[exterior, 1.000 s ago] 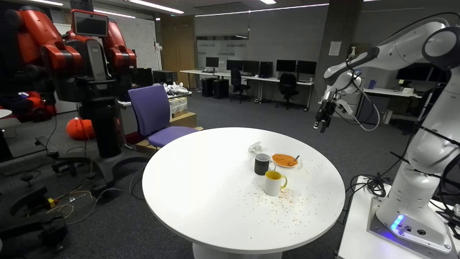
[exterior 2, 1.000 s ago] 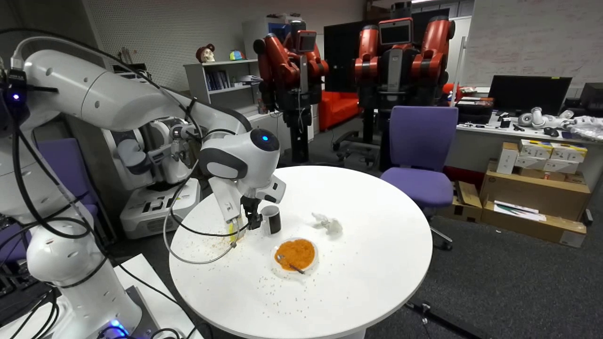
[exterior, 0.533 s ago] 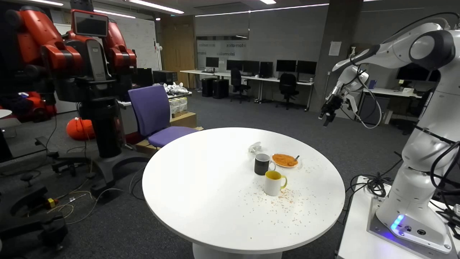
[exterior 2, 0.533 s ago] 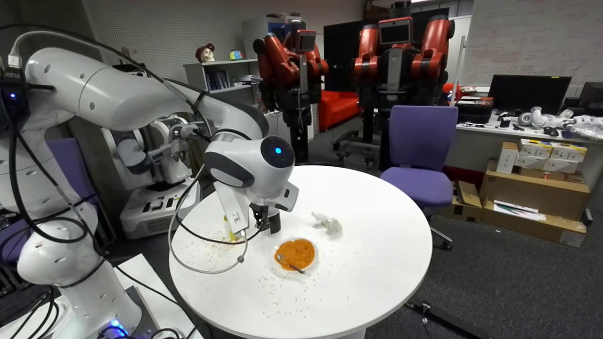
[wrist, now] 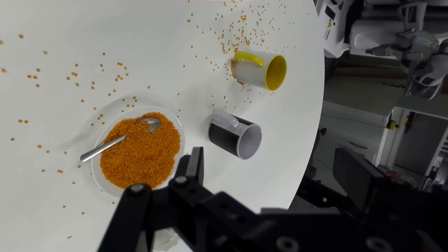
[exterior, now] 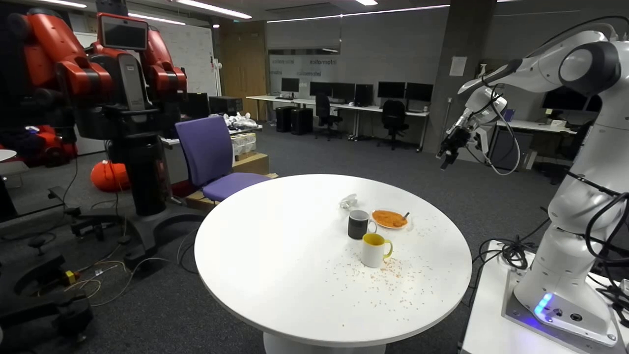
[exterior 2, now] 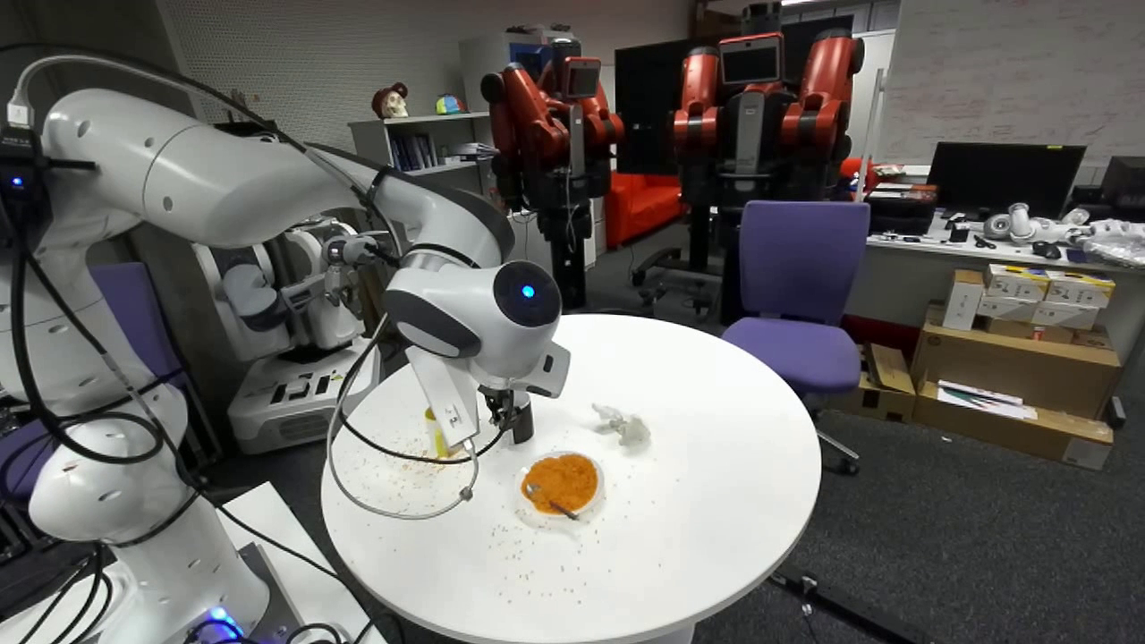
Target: Put a teaspoon of sugar in the blue and white cup and leave spoon in the cup
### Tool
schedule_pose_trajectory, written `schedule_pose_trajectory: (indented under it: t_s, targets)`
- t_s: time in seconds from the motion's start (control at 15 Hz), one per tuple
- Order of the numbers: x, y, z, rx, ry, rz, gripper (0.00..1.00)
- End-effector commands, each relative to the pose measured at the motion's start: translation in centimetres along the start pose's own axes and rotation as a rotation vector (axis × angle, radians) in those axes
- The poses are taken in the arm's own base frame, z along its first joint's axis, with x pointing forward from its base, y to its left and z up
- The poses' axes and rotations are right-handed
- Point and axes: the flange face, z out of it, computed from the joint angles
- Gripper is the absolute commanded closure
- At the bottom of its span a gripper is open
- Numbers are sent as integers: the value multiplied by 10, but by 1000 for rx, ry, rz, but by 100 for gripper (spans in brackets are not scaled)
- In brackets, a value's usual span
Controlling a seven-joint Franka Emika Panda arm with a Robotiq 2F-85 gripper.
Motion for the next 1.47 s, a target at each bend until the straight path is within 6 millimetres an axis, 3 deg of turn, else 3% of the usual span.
schedule_pose_trajectory:
  t_s: [0.0, 0.13, 0.47, 0.73, 1.13, 1.4]
  targets:
    - [2, 3, 0, 3, 0, -13, 0]
    - [5, 14, 0, 27, -6, -15, 0]
    - [12, 68, 13, 149, -51, -27, 0]
    - [29, 111, 28, 180, -88, -39, 0]
    - [70, 158, 55, 139, 29, -75, 0]
    - [78, 186, 65, 144, 58, -26, 0]
